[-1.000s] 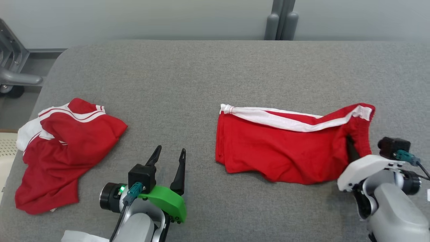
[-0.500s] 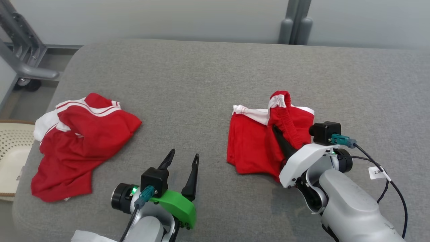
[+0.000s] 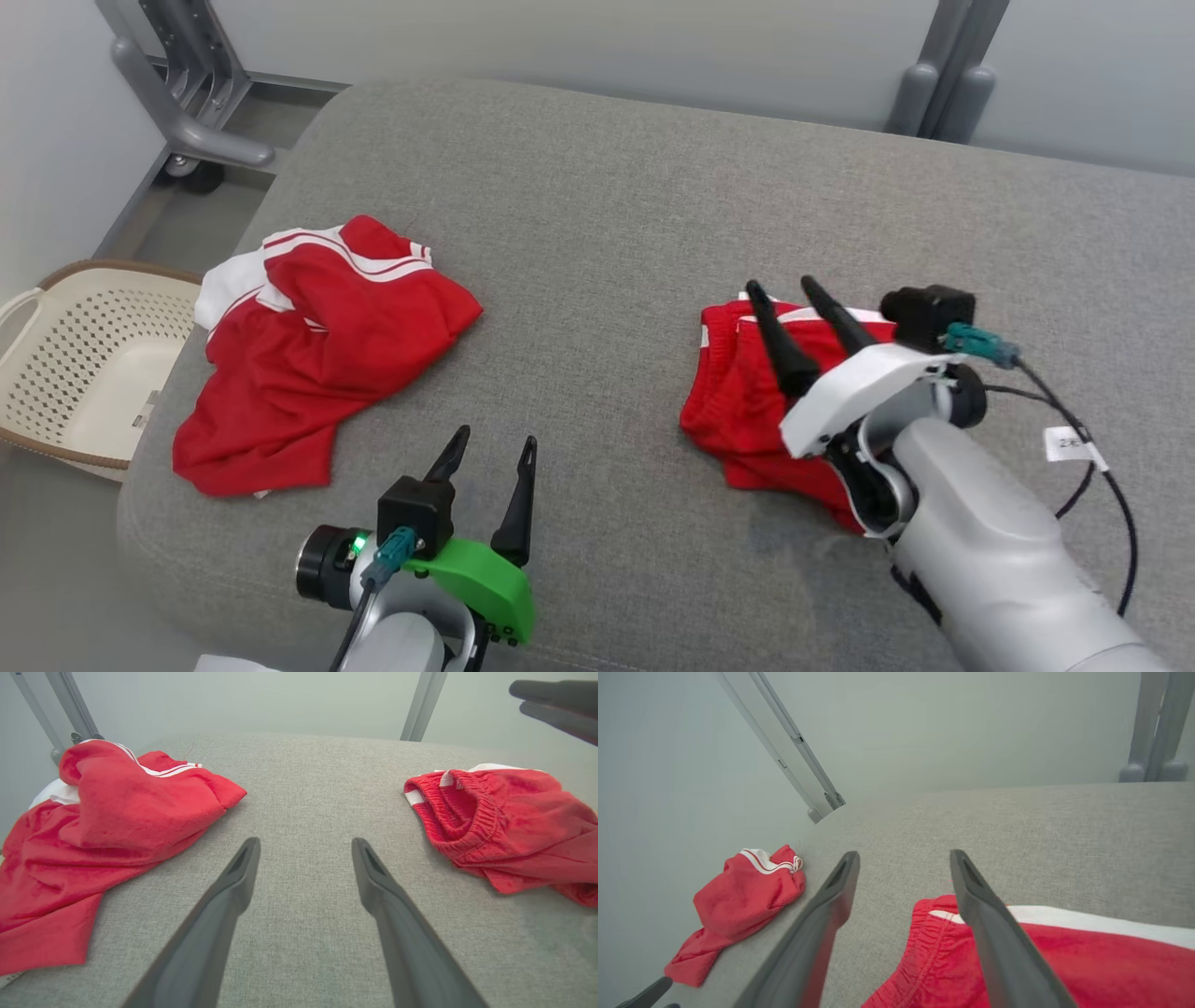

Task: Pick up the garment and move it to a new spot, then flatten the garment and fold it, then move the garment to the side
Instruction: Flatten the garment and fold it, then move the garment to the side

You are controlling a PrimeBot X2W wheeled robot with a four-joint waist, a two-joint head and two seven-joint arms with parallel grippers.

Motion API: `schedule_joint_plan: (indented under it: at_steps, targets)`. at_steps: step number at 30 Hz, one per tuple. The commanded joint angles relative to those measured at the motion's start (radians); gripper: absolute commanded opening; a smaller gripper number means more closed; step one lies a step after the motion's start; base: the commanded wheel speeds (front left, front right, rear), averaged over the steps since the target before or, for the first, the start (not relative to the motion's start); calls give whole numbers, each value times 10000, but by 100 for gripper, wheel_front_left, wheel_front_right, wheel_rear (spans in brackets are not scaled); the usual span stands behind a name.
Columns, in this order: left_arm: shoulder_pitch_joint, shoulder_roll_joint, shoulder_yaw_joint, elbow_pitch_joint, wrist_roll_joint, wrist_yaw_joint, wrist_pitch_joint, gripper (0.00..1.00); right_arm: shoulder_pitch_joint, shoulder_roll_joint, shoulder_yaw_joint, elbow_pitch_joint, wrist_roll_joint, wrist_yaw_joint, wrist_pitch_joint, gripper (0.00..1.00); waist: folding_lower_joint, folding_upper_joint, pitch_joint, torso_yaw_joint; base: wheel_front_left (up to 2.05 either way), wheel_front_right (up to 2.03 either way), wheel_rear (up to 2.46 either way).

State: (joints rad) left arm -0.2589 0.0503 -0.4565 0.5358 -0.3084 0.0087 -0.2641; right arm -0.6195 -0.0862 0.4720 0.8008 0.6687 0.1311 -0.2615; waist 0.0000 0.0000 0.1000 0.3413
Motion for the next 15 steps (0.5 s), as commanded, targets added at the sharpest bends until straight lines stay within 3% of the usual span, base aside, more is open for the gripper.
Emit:
schedule_joint_plan:
  at_steps: [1,4,8,15]
  targets:
    - [117,10,29,-79,-11,34,-2,100,265,-344,-332,-349,49,-8,-35,100,0,0,2,-221,0,0,0]
    - [139,14,43,-157,26,17,-2,100,874,-709,-1179,-981,-91,-8,-32,100,0,0,-1,-493,0,0,0]
    - [39,16,-49,-228,142,-3,-2,100,1588,-1094,-1952,-942,-223,-4,-35,100,0,0,47,-719,0,0,0]
    - [-66,16,-132,-351,130,-6,-2,100,2253,-1091,-2099,-323,-91,-4,-37,100,0,0,221,-604,0,0,0]
